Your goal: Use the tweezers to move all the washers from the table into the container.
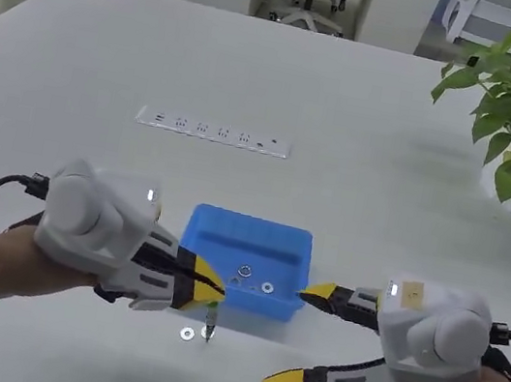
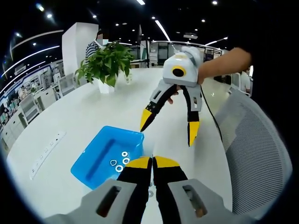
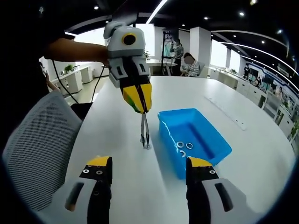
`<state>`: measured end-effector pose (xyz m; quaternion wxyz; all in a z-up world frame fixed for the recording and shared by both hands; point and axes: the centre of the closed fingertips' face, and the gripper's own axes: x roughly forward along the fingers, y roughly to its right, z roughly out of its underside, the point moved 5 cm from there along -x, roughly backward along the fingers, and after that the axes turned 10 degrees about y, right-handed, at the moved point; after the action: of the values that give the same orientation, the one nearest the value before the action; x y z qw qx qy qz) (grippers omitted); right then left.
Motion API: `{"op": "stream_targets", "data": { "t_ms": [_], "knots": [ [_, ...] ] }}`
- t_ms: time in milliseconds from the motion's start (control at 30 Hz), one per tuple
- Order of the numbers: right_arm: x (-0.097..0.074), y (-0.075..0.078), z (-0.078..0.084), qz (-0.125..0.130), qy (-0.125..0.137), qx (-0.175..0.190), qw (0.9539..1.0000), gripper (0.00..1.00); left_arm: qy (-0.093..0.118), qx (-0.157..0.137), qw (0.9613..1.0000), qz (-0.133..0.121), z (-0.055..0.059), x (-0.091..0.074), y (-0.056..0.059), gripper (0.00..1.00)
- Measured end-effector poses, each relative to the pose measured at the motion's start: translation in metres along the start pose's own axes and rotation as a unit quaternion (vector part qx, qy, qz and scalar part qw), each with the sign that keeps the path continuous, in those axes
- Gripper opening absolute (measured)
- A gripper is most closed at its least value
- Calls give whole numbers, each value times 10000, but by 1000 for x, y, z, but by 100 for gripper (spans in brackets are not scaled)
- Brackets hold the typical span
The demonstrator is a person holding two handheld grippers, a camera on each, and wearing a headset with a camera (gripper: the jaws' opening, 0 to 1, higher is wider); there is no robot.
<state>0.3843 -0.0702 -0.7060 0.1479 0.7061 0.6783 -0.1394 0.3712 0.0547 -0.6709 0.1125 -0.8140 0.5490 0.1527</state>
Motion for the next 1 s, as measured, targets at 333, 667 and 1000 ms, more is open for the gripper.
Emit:
{"op": "stream_targets", "data": {
  "t_ms": [333, 667, 1000],
  "knots": [
    [26, -3, -7, -542, -71, -539, 9971, 44, -41, -10, 9999, 95, -1, 1, 0, 5],
    [51, -1, -14, -927, -156, -899, 9915, 31, -39, -50, 9999, 122, 1, 0, -1, 5],
    [69, -2, -12, -1205, -301, -1101, 9861, 22, -52, -51, 9999, 142, 3, -2, -4, 5]
  ]
}}
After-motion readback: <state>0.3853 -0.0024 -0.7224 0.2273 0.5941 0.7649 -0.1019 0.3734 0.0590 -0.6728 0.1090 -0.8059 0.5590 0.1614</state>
